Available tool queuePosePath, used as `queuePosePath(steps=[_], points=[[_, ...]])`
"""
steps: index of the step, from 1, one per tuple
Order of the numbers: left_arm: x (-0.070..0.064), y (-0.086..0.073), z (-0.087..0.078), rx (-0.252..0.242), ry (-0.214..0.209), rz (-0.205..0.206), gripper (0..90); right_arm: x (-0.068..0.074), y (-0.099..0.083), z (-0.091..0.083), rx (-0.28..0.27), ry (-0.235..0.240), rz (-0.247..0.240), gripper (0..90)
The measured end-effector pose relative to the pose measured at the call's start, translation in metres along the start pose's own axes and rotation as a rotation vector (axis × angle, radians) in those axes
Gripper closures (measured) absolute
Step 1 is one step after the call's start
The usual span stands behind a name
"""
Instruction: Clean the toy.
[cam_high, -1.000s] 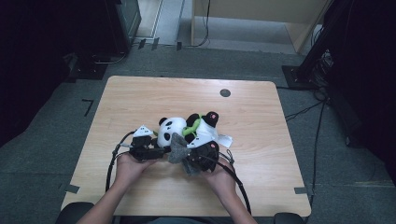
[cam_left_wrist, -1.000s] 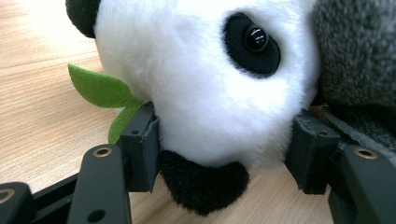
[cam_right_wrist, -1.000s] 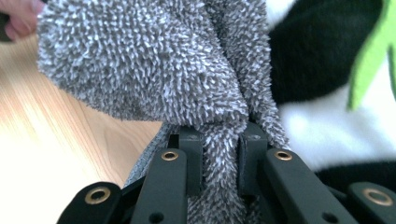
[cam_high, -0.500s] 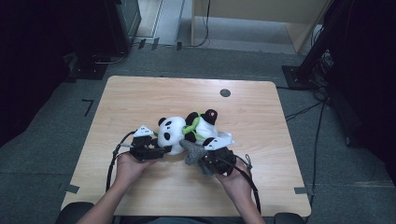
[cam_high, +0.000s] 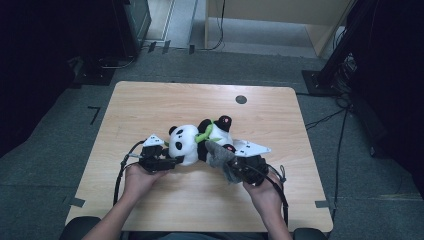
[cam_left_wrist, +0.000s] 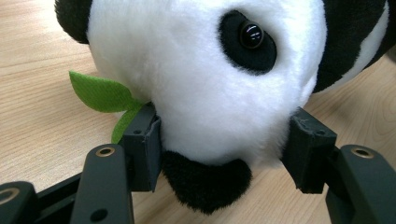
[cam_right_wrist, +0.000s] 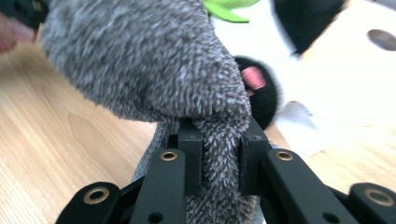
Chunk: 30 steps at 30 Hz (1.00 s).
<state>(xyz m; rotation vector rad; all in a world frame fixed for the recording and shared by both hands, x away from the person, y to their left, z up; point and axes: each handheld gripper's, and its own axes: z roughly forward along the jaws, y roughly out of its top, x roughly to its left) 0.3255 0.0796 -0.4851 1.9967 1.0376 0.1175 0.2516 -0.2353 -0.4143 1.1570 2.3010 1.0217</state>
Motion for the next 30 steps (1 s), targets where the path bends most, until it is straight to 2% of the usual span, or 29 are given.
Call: queuePosePath(steps=[2, 5, 9, 13, 17, 18, 21, 23, 27, 30], points=[[0.0, 0.0, 0.0, -0.001, -0.004, -0.012, 38.8, -0.002, 0.005, -0.012, -0.036, -0.005, 0.022, 76.8], [-0.001, 0.0, 0.0, 0.001, 0.003, -0.002, 38.8, -0.002, 0.017, -0.028, -0.097, 0.001, 0.05, 77.0], [-0.001, 0.001, 0.0, -0.001, 0.002, -0.001, 38.8, 0.007, 0.034, -0.029, -0.13, 0.04, 0.032, 76.9], [-0.001, 0.001, 0.0, -0.002, 0.0, -0.001, 38.8, 0.027, 0.05, -0.006, -0.134, 0.105, -0.007, 76.9], [-0.001, 0.0, 0.0, -0.005, -0.003, 0.001, 38.8, 0.047, 0.061, 0.035, -0.109, 0.147, -0.045, 76.9], [-0.001, 0.0, 0.0, -0.005, -0.003, 0.0, 38.8, 0.052, 0.061, 0.048, -0.09, 0.16, -0.049, 76.9], [0.0, 0.0, -0.001, -0.003, -0.004, 0.004, 38.8, 0.06, 0.059, 0.073, -0.058, 0.156, -0.061, 76.9], [0.0, 0.0, -0.001, 0.0, -0.003, 0.003, 39.0, 0.062, 0.054, 0.088, -0.032, 0.169, -0.045, 76.9], [0.001, 0.0, 0.0, 0.004, -0.009, 0.0, 39.3, 0.06, 0.042, 0.094, -0.052, 0.18, -0.033, 77.0], [0.002, 0.0, -0.001, 0.002, -0.015, -0.008, 39.3, 0.056, 0.03, 0.095, -0.032, 0.171, -0.029, 77.0]])
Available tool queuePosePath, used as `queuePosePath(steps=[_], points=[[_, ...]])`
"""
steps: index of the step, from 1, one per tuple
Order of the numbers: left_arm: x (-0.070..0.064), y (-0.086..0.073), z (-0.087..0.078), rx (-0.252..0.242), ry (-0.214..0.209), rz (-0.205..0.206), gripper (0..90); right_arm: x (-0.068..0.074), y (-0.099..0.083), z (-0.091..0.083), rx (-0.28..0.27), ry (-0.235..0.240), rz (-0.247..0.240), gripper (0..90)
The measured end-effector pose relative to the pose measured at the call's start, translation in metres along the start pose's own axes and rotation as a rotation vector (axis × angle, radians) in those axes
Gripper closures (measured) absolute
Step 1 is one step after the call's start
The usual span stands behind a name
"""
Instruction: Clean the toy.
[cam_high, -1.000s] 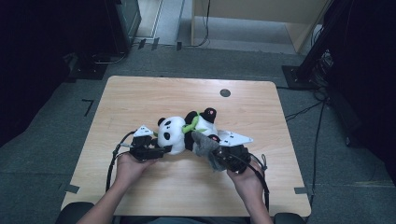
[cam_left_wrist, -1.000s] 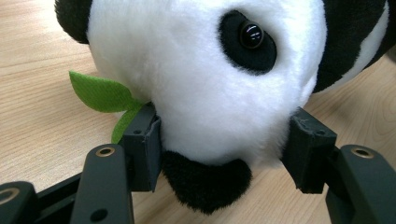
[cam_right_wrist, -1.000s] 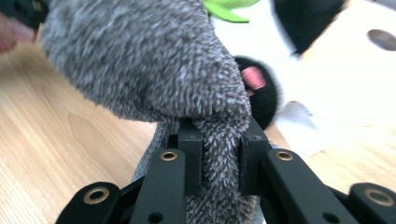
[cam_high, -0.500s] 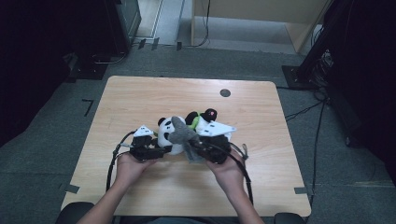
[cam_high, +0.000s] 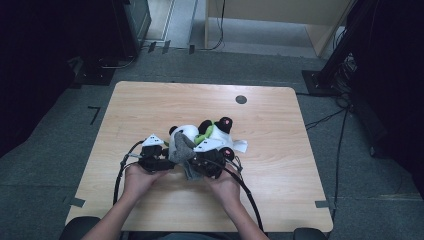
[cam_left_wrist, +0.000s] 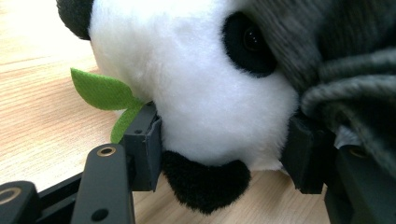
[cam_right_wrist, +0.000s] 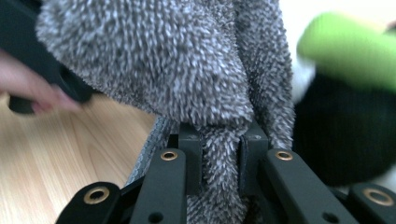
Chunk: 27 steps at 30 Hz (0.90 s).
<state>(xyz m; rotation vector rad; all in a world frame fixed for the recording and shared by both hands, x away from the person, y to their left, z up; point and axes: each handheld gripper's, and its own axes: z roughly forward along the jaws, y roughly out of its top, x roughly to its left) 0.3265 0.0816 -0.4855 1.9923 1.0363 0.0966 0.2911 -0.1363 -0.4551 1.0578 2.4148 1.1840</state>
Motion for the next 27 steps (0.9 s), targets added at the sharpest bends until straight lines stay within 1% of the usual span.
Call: queuePosePath(steps=[1, 4, 10, 11, 13, 16, 18, 20, 22, 27], points=[[0.0, 0.0, 0.0, 0.002, 0.0, 0.003, 39.4, -0.001, -0.004, 0.0, 0.006, -0.004, -0.006, 77.0], [0.0, 0.0, 0.0, 0.001, -0.002, 0.0, 39.5, -0.003, -0.014, 0.002, 0.033, -0.009, -0.001, 77.0], [0.001, 0.0, 0.0, 0.0, -0.006, -0.003, 39.9, -0.007, -0.031, 0.005, 0.095, -0.037, -0.029, 77.2], [0.001, 0.0, 0.0, 0.0, -0.006, -0.003, 39.9, -0.008, -0.035, 0.006, 0.111, -0.042, -0.028, 77.2], [0.001, 0.0, 0.0, 0.0, -0.007, -0.001, 39.9, -0.011, -0.038, 0.006, 0.126, -0.04, -0.02, 77.2], [0.001, 0.0, 0.0, 0.003, -0.005, 0.007, 40.0, -0.014, -0.039, 0.002, 0.142, -0.04, -0.007, 77.1], [0.0, 0.0, 0.0, 0.006, 0.004, 0.02, 40.1, -0.013, -0.038, 0.0, 0.15, -0.039, -0.009, 77.1], [-0.001, 0.0, 0.0, 0.009, 0.009, 0.028, 40.1, -0.011, -0.037, -0.004, 0.158, -0.053, -0.03, 77.1], [-0.002, 0.0, 0.0, 0.009, 0.011, 0.032, 40.2, -0.012, -0.036, -0.009, 0.155, -0.062, -0.041, 77.1], [-0.002, 0.001, 0.0, 0.01, 0.013, 0.036, 40.4, -0.015, -0.036, -0.025, 0.132, -0.077, -0.037, 77.1]])
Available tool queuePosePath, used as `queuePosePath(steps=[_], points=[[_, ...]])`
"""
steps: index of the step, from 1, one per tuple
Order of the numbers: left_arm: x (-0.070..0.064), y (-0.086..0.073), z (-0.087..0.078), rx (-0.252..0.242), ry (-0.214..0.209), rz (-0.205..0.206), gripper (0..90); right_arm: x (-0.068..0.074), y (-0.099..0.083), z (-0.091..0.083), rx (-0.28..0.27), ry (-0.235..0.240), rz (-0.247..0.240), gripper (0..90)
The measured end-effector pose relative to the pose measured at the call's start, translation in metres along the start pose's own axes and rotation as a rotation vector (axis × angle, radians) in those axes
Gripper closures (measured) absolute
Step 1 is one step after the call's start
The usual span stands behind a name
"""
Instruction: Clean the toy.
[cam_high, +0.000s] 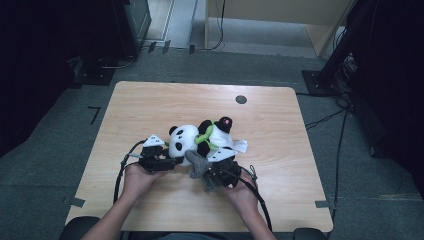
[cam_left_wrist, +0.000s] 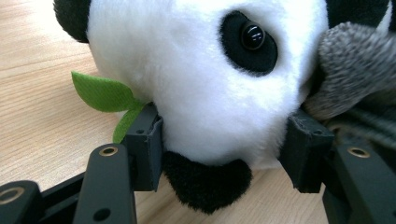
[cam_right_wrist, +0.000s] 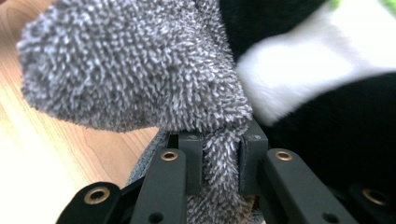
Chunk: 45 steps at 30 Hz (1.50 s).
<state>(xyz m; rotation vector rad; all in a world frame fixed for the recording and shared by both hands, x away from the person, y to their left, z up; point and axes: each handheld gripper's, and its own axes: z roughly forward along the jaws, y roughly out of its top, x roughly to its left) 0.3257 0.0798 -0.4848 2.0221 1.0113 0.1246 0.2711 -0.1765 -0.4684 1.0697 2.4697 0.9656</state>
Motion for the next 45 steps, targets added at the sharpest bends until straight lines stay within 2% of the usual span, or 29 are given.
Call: queuePosePath(steps=[6, 9, 22, 39, 45], points=[[0.0, 0.0, 0.0, 0.003, 0.004, 0.01, 40.4, -0.005, -0.003, -0.017, -0.022, -0.03, -0.001, 76.8], [0.0, 0.0, 0.0, 0.002, 0.003, 0.008, 40.4, -0.011, -0.006, -0.028, -0.046, -0.044, 0.023, 76.7], [0.003, 0.0, 0.0, -0.007, -0.018, -0.031, 40.3, -0.029, -0.007, -0.062, -0.114, -0.095, 0.055, 76.6], [0.004, 0.0, 0.0, -0.012, -0.024, -0.041, 39.4, -0.04, 0.001, -0.083, -0.162, -0.118, 0.103, 76.0], [0.004, 0.0, 0.0, -0.013, -0.023, -0.037, 38.3, -0.047, 0.007, -0.094, -0.181, -0.14, 0.115, 75.9]])
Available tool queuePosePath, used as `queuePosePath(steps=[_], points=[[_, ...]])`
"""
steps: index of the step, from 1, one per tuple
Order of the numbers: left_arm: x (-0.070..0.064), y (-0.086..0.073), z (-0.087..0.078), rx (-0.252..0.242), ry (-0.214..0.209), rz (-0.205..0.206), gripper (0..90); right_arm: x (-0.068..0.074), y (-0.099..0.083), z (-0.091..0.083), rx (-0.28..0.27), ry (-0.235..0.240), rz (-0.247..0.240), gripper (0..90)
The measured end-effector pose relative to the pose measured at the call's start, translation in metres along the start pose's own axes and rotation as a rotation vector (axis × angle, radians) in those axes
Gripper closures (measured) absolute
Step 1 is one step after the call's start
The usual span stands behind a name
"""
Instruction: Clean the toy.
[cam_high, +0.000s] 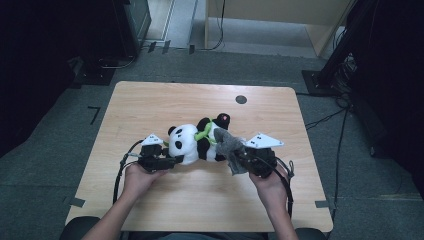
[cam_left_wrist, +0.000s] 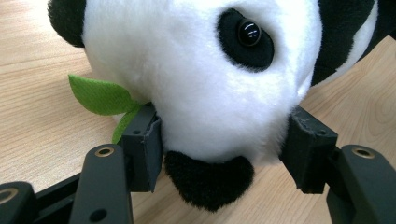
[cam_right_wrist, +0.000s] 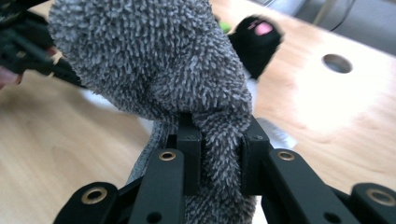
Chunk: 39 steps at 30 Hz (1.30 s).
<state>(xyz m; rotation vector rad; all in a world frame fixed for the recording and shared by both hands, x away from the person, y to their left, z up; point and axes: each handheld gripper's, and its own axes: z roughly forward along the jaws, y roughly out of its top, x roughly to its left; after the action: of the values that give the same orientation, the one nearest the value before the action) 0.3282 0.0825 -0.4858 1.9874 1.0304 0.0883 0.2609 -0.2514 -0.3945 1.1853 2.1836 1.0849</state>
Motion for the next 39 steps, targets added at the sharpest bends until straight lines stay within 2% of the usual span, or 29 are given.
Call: queuePosePath(steps=[5, 10, 15, 19, 21, 23, 25, 29, 39], points=[[-0.001, -0.001, 0.0, 0.004, 0.008, 0.026, 37.1, -0.019, 0.007, -0.008, -0.021, -0.041, 0.029, 75.7], [0.0, -0.001, 0.0, 0.0, 0.005, 0.031, 36.0, -0.043, 0.01, -0.008, -0.025, -0.048, 0.065, 75.7], [0.001, -0.003, 0.0, -0.013, 0.0, 0.042, 34.7, -0.074, 0.008, 0.003, -0.029, -0.035, 0.131, 75.4], [0.001, -0.002, 0.001, -0.018, 0.0, 0.04, 33.5, -0.094, -0.002, 0.017, -0.007, -0.052, 0.15, 74.9], [0.002, -0.002, 0.001, -0.022, 0.001, 0.04, 32.5, -0.103, -0.008, 0.023, -0.004, -0.051, 0.179, 74.8], [0.002, -0.002, 0.001, -0.025, 0.002, 0.04, 31.9, -0.109, -0.015, 0.028, -0.001, -0.037, 0.224, 74.9], [0.002, -0.001, 0.002, -0.024, 0.004, 0.042, 31.6, -0.114, -0.022, 0.033, -0.002, 0.004, 0.269, 74.9], [0.003, 0.0, 0.002, -0.02, 0.005, 0.044, 30.0, -0.122, -0.029, 0.038, 0.032, -0.043, 0.261, 74.8], [0.003, 0.0, 0.002, -0.02, 0.005, 0.046, 27.6, -0.153, -0.046, 0.05, 0.064, -0.099, 0.31, 74.6]])
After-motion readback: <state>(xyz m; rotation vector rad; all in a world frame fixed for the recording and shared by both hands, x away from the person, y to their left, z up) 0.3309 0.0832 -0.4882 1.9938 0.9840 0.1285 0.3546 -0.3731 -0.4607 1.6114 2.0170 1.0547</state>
